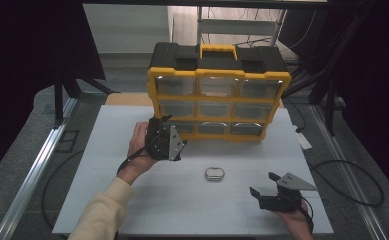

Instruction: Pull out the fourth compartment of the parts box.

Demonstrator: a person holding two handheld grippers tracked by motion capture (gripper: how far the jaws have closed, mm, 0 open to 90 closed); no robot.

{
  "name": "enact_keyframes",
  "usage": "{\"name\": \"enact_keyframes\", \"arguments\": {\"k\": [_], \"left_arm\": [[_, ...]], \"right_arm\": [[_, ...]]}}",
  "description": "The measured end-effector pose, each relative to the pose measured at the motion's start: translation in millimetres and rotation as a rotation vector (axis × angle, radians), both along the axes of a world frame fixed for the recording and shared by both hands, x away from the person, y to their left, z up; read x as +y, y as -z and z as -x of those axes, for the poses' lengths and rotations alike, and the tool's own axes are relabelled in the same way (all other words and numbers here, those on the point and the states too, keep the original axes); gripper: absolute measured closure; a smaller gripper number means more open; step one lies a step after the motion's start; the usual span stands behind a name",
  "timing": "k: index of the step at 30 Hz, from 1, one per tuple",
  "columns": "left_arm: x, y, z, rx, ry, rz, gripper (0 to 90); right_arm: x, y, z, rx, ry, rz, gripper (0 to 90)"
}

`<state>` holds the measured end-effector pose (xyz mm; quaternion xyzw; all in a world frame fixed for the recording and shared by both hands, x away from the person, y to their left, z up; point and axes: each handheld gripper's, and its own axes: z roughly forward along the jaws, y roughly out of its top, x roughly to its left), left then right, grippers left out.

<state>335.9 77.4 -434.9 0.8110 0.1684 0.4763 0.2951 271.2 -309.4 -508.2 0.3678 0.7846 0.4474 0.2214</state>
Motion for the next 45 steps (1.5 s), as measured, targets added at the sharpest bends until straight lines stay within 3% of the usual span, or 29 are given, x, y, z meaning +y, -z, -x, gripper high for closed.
{"name": "enact_keyframes", "arguments": {"k": [19, 33, 45], "left_arm": [[-0.1, -6.2, -19.0, -0.006, -0.028, -0.003, 8.5], [-0.1, -3.1, -27.8, 0.001, -0.044, -0.013, 8.6], [-2.2, -4.4, -34.6, -0.027, -0.054, -0.039, 9.2]], "right_arm": [[0.1, 0.3, 0.4, 0.003, 0.002, 0.003, 10.7], [0.5, 0.5, 0.4, 0.006, -0.001, 0.007, 10.6], [0.5, 0.8, 0.4, 0.008, -0.003, 0.006, 10.6]]}}
